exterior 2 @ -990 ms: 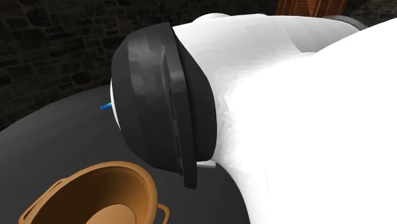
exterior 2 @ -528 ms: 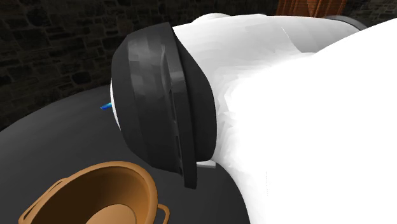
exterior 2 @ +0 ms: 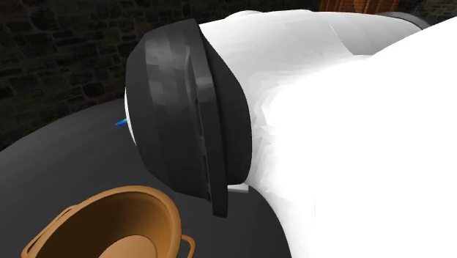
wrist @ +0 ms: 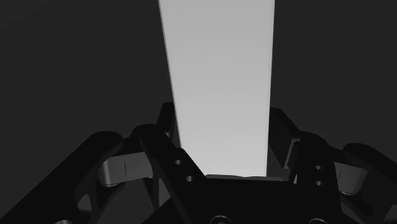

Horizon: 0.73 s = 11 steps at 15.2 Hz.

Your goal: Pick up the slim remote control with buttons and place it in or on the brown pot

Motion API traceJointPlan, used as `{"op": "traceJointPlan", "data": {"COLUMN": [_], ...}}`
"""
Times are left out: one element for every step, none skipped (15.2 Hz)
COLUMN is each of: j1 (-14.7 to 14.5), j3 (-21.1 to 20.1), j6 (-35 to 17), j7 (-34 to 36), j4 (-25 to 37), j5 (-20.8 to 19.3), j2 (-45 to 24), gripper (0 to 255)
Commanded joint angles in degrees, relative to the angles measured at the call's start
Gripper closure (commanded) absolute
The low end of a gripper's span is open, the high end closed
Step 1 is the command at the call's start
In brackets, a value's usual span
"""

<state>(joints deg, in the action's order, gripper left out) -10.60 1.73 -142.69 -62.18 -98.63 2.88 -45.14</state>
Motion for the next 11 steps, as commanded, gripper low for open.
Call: {"op": "traceJointPlan", "data": {"j1": [-0.1,-0.1,-0.1,-0.1,-0.1,-0.1,-0.2,-0.2,-0.2,-0.2,-0.2], "j3": [0.0,0.1,0.1,0.1,0.1,0.2,0.2,0.2,0.2,0.3,0.3], "j6": [0.7,1.1,1.6,2.0,2.5,2.9,3.4,3.9,4.3,4.8,5.3], "j7": [0.1,0.1,0.1,0.1,0.1,0.1,0.2,0.2,0.2,0.2,0.2], "j4": [-0.5,-0.7,-0.9,-1.0,-1.2,-1.4,-1.5,-1.6,-1.8,-1.9,-1.9], "j5": [0.0,-0.1,-0.1,-0.1,-0.1,-0.2,-0.2,-0.2,-0.2,-0.3,-0.3], "j2": [1.2,1.8,2.4,3.1,3.7,4.3,4.9,5.5,6.1,6.7,7.2], "gripper": [255,255,255,255,255,255,255,255,255,255,255]}}
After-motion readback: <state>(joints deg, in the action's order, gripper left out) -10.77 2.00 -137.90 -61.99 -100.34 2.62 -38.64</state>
